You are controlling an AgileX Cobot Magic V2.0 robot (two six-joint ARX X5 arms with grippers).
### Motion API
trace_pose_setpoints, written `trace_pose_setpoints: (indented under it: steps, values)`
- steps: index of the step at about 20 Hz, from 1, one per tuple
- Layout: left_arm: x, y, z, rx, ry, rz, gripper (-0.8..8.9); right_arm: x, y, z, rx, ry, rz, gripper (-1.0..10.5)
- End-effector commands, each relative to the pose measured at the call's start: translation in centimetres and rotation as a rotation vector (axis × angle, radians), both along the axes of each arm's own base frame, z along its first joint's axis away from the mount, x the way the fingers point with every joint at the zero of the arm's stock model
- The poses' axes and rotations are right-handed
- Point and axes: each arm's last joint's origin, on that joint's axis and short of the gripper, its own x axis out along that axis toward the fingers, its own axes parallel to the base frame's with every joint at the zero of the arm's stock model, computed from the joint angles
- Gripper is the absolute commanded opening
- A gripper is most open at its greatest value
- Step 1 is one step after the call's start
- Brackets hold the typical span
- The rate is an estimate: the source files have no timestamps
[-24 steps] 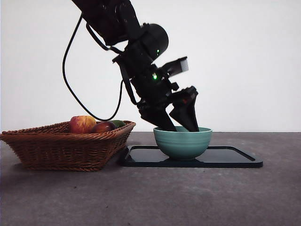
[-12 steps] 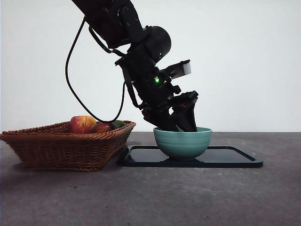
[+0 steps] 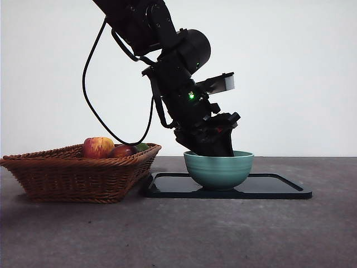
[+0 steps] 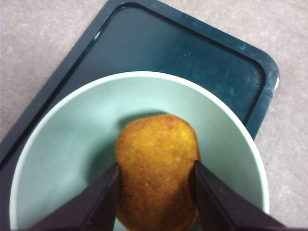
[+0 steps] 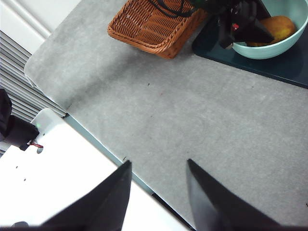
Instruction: Pick up the wifruite, put it on the bowl, pick up the plate, put it on desk
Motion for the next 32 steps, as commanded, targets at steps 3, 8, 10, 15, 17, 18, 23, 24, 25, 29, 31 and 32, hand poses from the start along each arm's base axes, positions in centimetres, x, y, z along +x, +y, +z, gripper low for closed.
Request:
trace_pose_setpoints:
  steps: [3, 8, 10, 15, 17, 18, 23, 24, 25, 29, 31, 32]
  values:
    - [0.5, -0.7, 0.4, -0.013, -0.022, -0.005, 1.41, 0.0, 0.0, 0.4, 0.014, -0.01, -0.001, 1.8]
    - [0.6, 0.5, 4.0, -0.094, -0.039, 0.072, 1.42, 0.0, 0.0, 0.4, 0.014, -0.011, -0.001, 1.8]
    - [0.3, 1.5, 6.7, -0.152, -0.056, 0.118, 1.42, 0.0, 0.0, 0.4, 0.014, -0.013, 0.0, 1.8]
    - [-2.5, 5.3, 14.8, -0.298, -0.083, 0.229, 1.42, 0.0, 0.0, 0.4, -0.003, -0.026, -0.022, 1.8]
    - [-4.5, 7.1, 17.8, -0.33, -0.076, 0.259, 1.42, 0.1, 0.0, 0.5, 0.005, -0.039, -0.021, 1.8]
    - [-5.6, 8.1, 19.2, -0.344, -0.078, 0.279, 1.42, 0.1, 0.0, 0.6, 0.009, -0.046, -0.022, 1.8]
    - [-9.5, 13.4, 23.6, -0.377, -0.084, 0.499, 1.46, 0.3, 0.1, 0.9, 0.03, -0.076, -0.022, 1.8]
    - [-10.1, 14.6, 24.3, -0.378, -0.099, 0.552, 1.46, 0.3, 0.2, 0.9, 0.035, -0.083, -0.022, 1.8]
    - [-10.5, 15.4, 24.5, -0.374, -0.111, 0.592, 1.46, 0.4, 0.2, 1.0, 0.038, -0.089, -0.022, 1.8]
    - [-12.1, 18.5, 23.2, -0.386, -0.103, 0.721, 1.45, 0.4, 0.2, 1.0, 0.038, -0.1, -0.019, 1.8]
    - [-12.5, 19.4, 20.9, -0.381, -0.087, 0.782, 1.45, 0.4, 0.2, 1.0, 0.034, -0.103, -0.028, 1.8]
    - [-12.5, 19.8, 19.4, -0.363, -0.081, 0.814, 1.45, 0.4, 0.2, 1.0, 0.029, -0.106, -0.036, 1.8]
